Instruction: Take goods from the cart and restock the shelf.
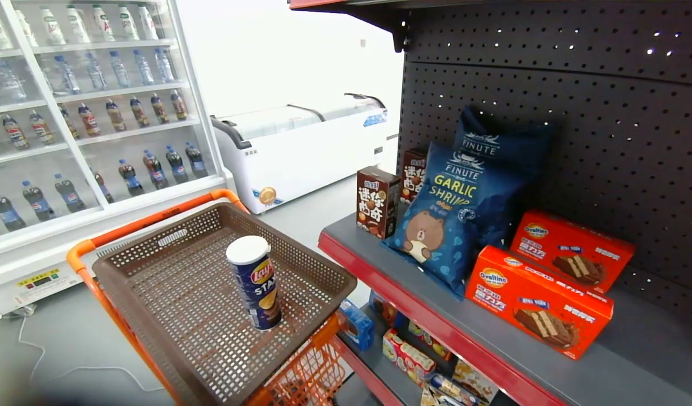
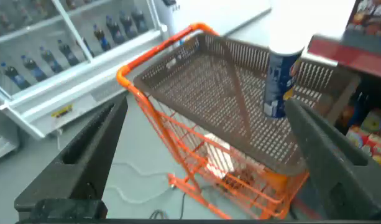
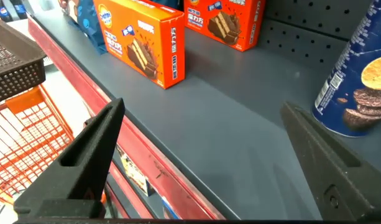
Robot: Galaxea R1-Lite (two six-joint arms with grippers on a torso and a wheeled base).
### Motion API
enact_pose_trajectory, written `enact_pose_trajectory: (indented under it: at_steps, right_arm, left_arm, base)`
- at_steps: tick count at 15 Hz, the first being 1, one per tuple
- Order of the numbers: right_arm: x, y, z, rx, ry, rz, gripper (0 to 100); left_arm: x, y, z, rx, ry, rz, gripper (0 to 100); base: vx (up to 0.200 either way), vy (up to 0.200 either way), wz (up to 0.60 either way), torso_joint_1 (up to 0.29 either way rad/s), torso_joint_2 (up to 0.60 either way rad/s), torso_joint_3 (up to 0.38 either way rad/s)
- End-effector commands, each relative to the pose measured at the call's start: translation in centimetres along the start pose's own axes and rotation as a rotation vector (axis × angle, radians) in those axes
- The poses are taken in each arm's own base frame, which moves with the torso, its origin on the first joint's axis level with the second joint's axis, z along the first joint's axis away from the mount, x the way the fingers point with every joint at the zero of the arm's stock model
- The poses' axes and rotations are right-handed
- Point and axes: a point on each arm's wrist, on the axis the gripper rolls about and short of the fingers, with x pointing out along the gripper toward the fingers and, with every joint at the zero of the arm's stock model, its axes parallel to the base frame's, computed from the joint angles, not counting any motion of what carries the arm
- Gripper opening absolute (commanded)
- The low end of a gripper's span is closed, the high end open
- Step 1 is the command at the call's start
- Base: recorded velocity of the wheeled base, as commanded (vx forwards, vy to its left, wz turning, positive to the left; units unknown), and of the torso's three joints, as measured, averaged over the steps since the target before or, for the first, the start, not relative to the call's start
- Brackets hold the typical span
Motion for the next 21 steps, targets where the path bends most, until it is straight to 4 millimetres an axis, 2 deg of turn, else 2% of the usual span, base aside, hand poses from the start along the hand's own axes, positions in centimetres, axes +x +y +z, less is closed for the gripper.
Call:
enact_pose_trajectory:
  at_steps: [1,2,3,4,5,7,8,9,12,15,21]
  right_arm:
    - [0.0,0.0,0.0,0.000,0.001,0.000,100]
    - [0.0,0.0,0.0,0.000,0.001,0.000,100]
    - [0.0,0.0,0.0,0.000,0.001,0.000,100]
    - [0.0,0.0,0.0,0.000,0.001,0.000,100]
    - [0.0,0.0,0.0,0.000,0.001,0.000,100]
    - [0.0,0.0,0.0,0.000,0.001,0.000,100]
    - [0.0,0.0,0.0,0.000,0.001,0.000,100]
    - [0.0,0.0,0.0,0.000,0.001,0.000,100]
    - [0.0,0.0,0.0,0.000,0.001,0.000,100]
    - [0.0,0.0,0.0,0.000,0.001,0.000,100]
    - [0.0,0.0,0.0,0.000,0.001,0.002,100]
  left_arm:
    - [9.5,-0.5,1.1,0.054,0.260,-0.070,100]
    - [12.2,-0.8,0.7,0.008,0.295,-0.174,100]
    - [13.6,-1.1,0.5,0.000,0.303,-0.262,100]
    - [16.4,-1.6,0.0,-0.010,0.322,-0.360,100]
    - [18.3,-1.9,-0.4,-0.021,0.314,-0.415,100]
    - [20.8,-2.6,-1.0,-0.035,0.301,-0.473,100]
    - [23.1,-3.0,-1.9,-0.034,0.275,-0.475,100]
    - [24.4,-3.5,-2.8,-0.034,0.262,-0.487,100]
    - [26.5,-7.0,-5.1,-0.088,0.212,-0.566,100]
    - [27.9,-9.0,-6.9,-0.085,0.242,-0.592,100]
    - [30.5,-10.2,-9.8,-0.081,0.251,-0.577,100]
  base:
    - [0.000,0.000,0.00,0.000,0.00,0.000]
    - [0.000,0.000,0.00,0.000,0.00,0.000]
    - [0.000,0.000,0.00,0.000,0.00,0.000]
    - [0.000,0.000,0.00,0.000,0.00,0.000]
    - [0.000,0.000,0.00,0.000,0.00,0.000]
    - [0.000,0.000,0.00,0.000,0.00,0.000]
    - [0.000,0.000,0.00,0.000,0.00,0.000]
    - [0.000,0.000,0.00,0.000,0.00,0.000]
    - [0.000,0.000,0.00,0.000,0.00,0.000]
    - [0.000,0.000,0.00,0.000,0.00,0.000]
    - [0.000,0.000,0.00,0.000,0.00,0.000]
